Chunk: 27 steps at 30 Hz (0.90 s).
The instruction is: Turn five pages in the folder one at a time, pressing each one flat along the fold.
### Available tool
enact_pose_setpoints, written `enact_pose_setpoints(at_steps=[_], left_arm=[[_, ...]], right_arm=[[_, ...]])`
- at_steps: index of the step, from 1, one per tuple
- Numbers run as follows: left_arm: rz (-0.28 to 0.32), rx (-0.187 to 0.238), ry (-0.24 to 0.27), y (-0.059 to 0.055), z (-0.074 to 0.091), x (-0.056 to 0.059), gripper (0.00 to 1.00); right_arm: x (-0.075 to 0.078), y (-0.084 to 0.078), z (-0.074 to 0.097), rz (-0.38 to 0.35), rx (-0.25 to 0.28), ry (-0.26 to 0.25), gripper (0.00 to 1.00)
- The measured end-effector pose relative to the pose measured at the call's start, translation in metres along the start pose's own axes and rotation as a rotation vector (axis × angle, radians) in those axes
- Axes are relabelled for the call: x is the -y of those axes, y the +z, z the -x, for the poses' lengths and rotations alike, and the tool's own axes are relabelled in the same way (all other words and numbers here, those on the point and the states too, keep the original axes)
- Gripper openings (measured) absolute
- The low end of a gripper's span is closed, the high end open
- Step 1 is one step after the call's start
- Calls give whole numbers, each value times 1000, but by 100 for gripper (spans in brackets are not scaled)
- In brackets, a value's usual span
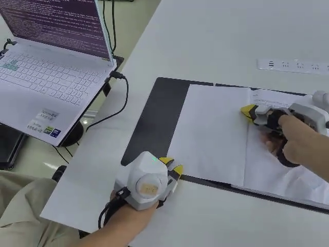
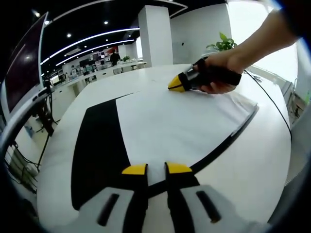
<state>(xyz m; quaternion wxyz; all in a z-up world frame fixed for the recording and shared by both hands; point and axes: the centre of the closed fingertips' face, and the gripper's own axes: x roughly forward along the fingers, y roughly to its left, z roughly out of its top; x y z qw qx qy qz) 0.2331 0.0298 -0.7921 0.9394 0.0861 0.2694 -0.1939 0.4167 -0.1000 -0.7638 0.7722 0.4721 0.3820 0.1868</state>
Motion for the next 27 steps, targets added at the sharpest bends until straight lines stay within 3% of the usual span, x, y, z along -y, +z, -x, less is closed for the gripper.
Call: enact_pose_setpoints(at_steps=[5,16,27], left_arm=[[-7,4,-2,0,0,0,12],[-25,12,-4,0,0,3,9],[-14,27,5,0,0,3,9]], right_arm=[[6,16,-13,-65,44,0,0],[4,45,-30,-147,151,11,0],[4,49,-33,-174,182,-7,0]])
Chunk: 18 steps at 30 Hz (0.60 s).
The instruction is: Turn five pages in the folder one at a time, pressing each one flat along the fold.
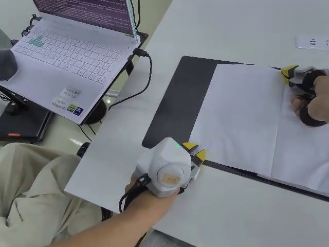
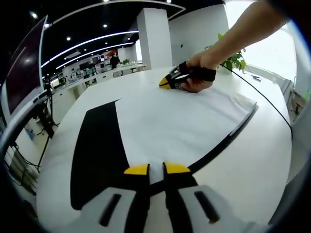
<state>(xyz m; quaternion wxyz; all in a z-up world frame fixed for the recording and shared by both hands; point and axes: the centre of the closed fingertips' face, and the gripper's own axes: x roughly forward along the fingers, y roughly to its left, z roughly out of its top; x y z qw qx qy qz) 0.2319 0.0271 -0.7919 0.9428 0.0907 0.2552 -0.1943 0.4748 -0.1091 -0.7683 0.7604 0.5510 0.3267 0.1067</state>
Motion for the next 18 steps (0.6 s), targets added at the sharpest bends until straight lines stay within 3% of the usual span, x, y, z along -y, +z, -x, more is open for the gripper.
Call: enact_pose_setpoints(at_steps=[5,18], left_arm=[[-1,-1,-1,0,0,0,9],[5,-5,-1,1,1,0,9]], right_arm=[[2,-3,3,0,-20,-11,0],[8,-28,26,-33,-132,-7,0]])
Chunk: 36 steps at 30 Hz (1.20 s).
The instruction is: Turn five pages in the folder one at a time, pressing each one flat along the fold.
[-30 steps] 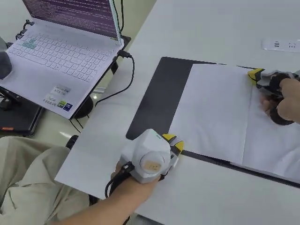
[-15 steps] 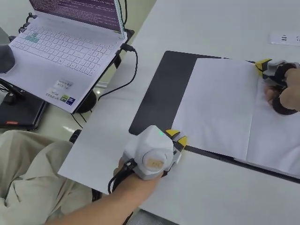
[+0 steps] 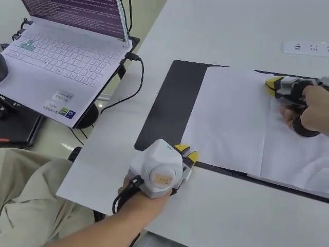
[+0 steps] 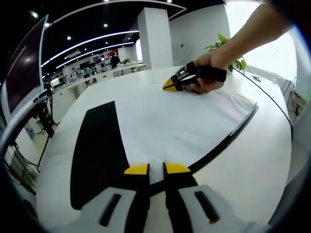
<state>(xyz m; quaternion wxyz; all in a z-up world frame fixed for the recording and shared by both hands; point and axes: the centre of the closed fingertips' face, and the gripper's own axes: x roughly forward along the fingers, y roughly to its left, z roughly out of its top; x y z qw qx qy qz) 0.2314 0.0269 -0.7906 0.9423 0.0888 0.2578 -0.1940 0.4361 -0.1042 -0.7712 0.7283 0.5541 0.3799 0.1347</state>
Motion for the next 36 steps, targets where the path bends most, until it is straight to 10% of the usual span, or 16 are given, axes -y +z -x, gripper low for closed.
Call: enact_pose_setpoints(at_steps=[36], left_arm=[[-10,-2,-5,0,0,-1,9]], right_arm=[[16,-75,64,14,-210,17,0]])
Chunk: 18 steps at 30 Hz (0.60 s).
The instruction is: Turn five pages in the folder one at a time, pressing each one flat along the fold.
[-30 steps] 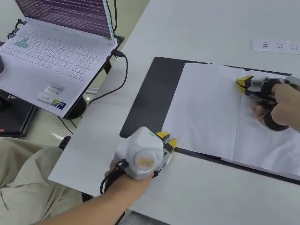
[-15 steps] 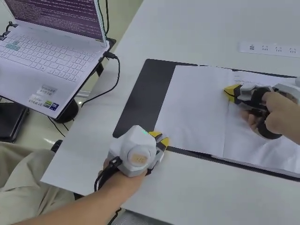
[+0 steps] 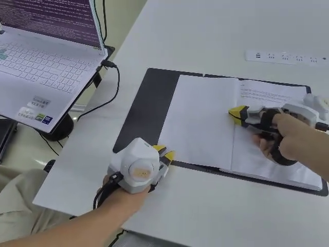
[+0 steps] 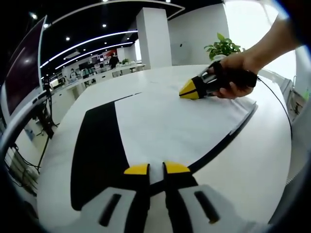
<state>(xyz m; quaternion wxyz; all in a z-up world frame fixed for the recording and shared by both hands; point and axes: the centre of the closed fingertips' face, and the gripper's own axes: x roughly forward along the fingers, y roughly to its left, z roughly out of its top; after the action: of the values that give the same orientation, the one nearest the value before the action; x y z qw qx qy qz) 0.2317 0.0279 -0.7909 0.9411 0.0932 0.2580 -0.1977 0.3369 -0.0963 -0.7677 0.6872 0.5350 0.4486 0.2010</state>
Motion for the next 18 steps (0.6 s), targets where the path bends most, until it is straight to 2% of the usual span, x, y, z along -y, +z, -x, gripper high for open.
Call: enact_pose_setpoints(at_steps=[13,18], left_arm=[[-6,7,-5,1,1,1,9],[-7,10,-3,1,1,2,9]], right_arm=[[12,-51,22,-1,-59,-21,0],[19,-65,31,-27,-61,-12,0]])
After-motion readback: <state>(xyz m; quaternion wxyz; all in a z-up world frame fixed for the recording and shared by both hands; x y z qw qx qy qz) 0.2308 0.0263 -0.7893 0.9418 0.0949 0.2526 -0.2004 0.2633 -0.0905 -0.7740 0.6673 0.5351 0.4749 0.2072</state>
